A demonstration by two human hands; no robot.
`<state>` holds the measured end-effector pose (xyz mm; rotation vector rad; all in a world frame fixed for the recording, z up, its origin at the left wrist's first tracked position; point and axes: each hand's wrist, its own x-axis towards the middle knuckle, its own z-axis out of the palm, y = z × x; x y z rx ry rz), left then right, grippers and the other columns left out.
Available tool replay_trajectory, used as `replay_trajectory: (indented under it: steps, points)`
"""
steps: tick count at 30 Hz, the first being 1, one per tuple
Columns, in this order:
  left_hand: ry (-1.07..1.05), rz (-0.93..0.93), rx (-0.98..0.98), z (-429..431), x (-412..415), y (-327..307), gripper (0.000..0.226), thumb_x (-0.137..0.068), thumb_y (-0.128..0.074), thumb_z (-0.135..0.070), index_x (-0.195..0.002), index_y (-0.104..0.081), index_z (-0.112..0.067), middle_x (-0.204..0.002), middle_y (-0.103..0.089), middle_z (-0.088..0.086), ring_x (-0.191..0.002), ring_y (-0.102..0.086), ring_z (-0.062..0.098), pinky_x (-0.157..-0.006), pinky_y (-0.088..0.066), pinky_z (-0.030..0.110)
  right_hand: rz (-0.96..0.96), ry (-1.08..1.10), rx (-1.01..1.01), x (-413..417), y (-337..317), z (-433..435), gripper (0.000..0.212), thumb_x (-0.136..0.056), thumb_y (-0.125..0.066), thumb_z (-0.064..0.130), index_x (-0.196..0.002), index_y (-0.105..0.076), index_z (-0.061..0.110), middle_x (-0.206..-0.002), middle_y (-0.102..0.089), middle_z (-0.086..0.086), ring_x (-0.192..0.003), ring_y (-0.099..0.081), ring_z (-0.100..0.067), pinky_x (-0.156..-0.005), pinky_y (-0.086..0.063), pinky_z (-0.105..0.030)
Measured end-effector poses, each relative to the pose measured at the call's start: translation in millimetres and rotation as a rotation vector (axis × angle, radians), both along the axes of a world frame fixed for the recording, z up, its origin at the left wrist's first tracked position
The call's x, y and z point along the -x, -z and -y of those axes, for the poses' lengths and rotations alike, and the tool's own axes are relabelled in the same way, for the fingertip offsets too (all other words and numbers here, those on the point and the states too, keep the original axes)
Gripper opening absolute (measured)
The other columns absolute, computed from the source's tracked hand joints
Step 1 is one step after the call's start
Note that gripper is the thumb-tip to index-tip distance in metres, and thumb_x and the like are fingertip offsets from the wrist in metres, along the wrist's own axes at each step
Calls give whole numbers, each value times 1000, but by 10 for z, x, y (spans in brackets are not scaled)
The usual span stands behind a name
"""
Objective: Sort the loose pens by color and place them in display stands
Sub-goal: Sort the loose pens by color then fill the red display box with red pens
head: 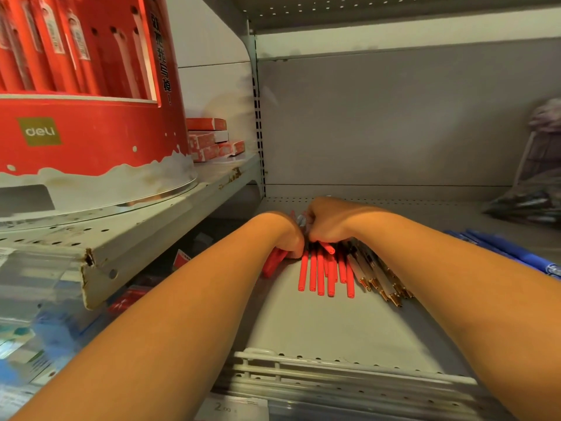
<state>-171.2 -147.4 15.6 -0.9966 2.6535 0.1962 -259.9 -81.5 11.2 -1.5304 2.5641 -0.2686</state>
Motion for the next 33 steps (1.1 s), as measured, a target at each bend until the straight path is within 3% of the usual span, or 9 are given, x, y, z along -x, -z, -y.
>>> replay_trajectory:
  steps: [2, 7, 9, 12, 17, 21, 25, 29, 33]
  points:
    - [31, 0, 37, -5, 20, 41, 32, -90, -54, -10, -121, -57, -13, -74, -50, 5, -59, -50, 17, -54, -46, 25, 27, -8, 19, 14, 6, -17, 7, -85, -61, 12, -86, -66, 8, -78, -66, -8, -71, -61, -20, -66, -52, -34]
    - [-1, -91, 52, 18, -13, 77, 49, -86, -56, -7, -134, -52, -14, -83, -56, 10, -71, -58, 22, -81, -55, 34, 94, -14, 41, 17, -5, -62, 12, -86, -59, 12, -89, -67, 5, -82, -67, -10, -73, -60, -21, -67, -51, -35]
    - [-75, -162, 38, 75, -40, 92, 37, -80, -59, -8, -118, -59, -12, -77, -57, 9, -72, -62, 23, -74, -58, 31, 103, -15, 68, 12, -18, -83, 9, -84, -58, 12, -82, -64, 5, -74, -58, -9, -68, -54, -22, -62, -45, -35]
    - [-223, -304, -24, 181, -103, 88, 21, -71, -62, -9, -91, -64, -3, -66, -63, 7, -49, -60, 18, -40, -48, 18, 113, -2, 138, 23, -36, -96, 10, -84, -56, 10, -80, -62, 4, -74, -52, -10, -71, -54, -25, -62, -43, -37]
    - [-356, -536, -283, 273, -175, 116, 28, -71, -56, 0, -98, -61, 3, -61, -71, 12, -46, -66, 23, -48, -55, 28, 150, 57, 257, 71, -72, -103, 25, -86, -52, 8, -104, -67, -3, -107, -68, -21, -101, -65, -34, -90, -54, -51]
    - [-321, -769, -313, 253, -168, 55, 22, -69, -59, 0, -90, -60, 4, -55, -66, 13, -40, -61, 25, -46, -53, 29, 184, 100, 354, 48, -148, -142, 14, -86, -47, 3, -74, -56, 1, -72, -55, -20, -69, -58, -31, -63, -46, -39]
    - [-224, -1041, -320, 162, -172, -49, 11, -67, -65, -2, -67, -57, -9, -57, -57, 10, -40, -52, 19, -42, -44, 21, 197, 180, 492, -41, -296, -276, 25, -96, -40, 9, -97, -63, -1, -87, -71, -20, -76, -70, -33, -61, -53, -36]
    - [-124, -1243, -488, 19, -191, -133, 12, -68, -65, -3, -63, -56, -9, -55, -53, 11, -44, -49, 20, -47, -43, 26, 559, 294, 756, -199, -407, -562, 19, -98, -34, 4, -103, -49, 15, -82, -64, -16, -50, -54, -23, -44, -40, -25]
    - [-47, -1378, -714, -291, -207, -241, 8, -61, -67, -14, -65, -62, -10, -50, -59, 7, -47, -54, 23, -58, -48, 37, 929, 174, 1068, -375, -370, -1080, 32, -101, -42, -2, -128, -50, 12, -90, -66, -12, -52, -50, -16, -47, -40, -27]
